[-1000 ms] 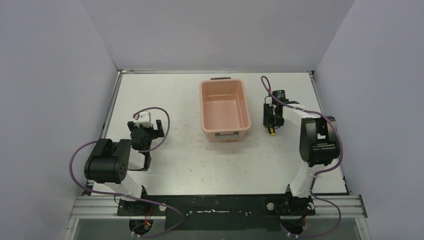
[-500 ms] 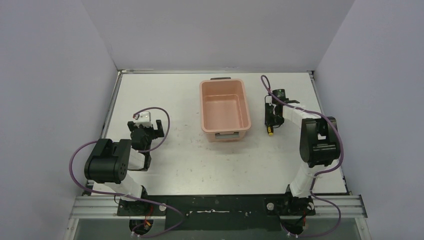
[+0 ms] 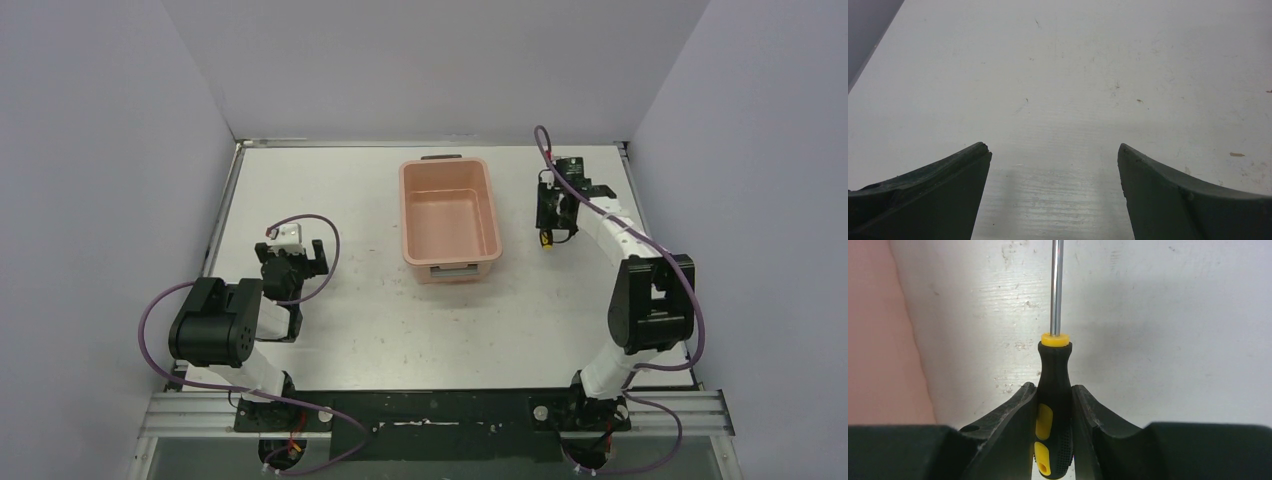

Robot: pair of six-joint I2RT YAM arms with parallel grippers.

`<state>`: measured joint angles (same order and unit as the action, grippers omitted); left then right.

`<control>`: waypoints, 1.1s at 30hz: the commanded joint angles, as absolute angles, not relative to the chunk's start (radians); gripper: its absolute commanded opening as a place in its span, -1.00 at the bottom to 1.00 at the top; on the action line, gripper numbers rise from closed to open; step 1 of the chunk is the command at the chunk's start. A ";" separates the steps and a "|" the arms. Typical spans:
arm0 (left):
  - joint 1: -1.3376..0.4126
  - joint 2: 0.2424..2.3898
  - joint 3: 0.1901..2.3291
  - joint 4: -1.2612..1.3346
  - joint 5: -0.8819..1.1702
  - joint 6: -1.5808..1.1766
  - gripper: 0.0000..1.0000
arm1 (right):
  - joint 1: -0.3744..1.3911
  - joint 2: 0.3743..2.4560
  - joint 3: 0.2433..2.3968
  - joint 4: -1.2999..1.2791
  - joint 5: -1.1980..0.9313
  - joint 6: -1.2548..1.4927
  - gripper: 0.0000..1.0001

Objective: Put the screwdriver in the bin
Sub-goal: Pick up the screwdriver from the center of the board, then place the screwdriver in the bin.

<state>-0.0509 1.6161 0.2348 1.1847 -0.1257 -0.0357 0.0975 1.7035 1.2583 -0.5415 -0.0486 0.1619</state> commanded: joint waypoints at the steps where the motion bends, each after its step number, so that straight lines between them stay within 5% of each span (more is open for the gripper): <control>1: -0.052 1.611 0.253 1.213 -0.120 -0.027 0.94 | 0.094 1.592 1.330 -0.585 -0.022 0.160 -0.94; 16: -0.052 1.610 0.253 1.213 -0.120 -0.026 0.94 | 0.149 1.529 1.445 -0.716 -0.013 0.197 -0.92; 33: -0.052 1.611 0.252 1.213 -0.120 -0.027 0.94 | 0.500 1.711 1.662 -0.764 -0.006 0.414 -0.89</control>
<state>-0.0509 1.6161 0.2348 1.1843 -0.1257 -0.0357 0.4625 1.6840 1.5810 -0.7643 -0.0231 0.3363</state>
